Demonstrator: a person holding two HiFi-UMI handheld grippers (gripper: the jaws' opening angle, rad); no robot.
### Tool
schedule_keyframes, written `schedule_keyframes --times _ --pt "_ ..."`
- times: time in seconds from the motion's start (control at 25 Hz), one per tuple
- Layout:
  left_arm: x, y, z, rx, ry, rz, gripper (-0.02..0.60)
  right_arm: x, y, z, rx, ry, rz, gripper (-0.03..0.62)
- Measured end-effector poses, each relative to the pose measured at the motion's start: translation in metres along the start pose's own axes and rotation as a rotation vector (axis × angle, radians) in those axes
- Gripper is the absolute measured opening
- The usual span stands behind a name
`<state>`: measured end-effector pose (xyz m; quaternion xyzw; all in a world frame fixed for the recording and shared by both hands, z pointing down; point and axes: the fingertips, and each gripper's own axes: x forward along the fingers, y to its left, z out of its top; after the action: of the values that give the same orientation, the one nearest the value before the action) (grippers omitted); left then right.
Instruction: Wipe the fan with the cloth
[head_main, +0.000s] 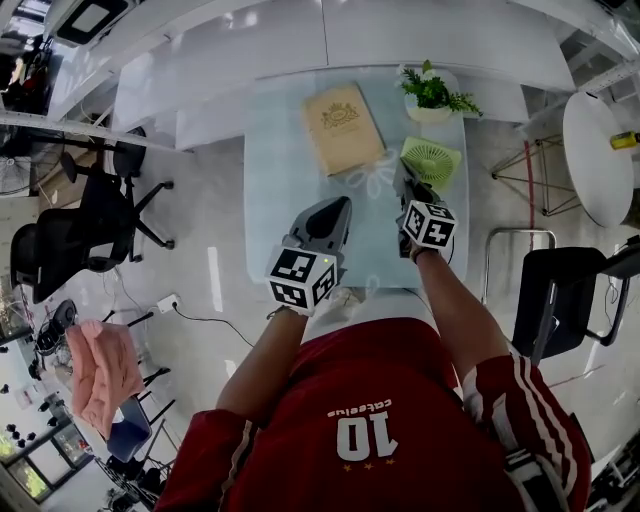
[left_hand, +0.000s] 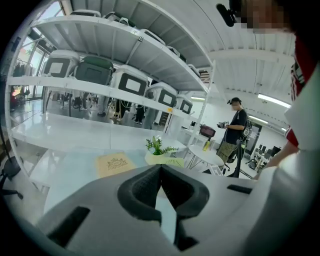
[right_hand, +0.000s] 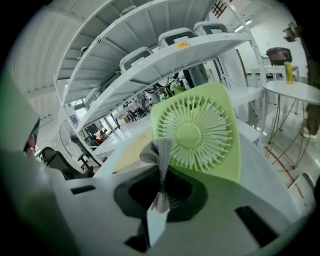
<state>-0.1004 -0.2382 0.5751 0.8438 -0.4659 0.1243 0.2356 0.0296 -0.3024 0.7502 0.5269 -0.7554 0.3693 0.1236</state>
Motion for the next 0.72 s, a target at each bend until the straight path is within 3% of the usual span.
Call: schedule_keyframes --times 0.72 --pt "0.034 -0.019 -0.006 0.034 0.025 -0.070 0.003 -0.018 -0.036 -0.003 0.033 -0.017 -0.070 0.018"
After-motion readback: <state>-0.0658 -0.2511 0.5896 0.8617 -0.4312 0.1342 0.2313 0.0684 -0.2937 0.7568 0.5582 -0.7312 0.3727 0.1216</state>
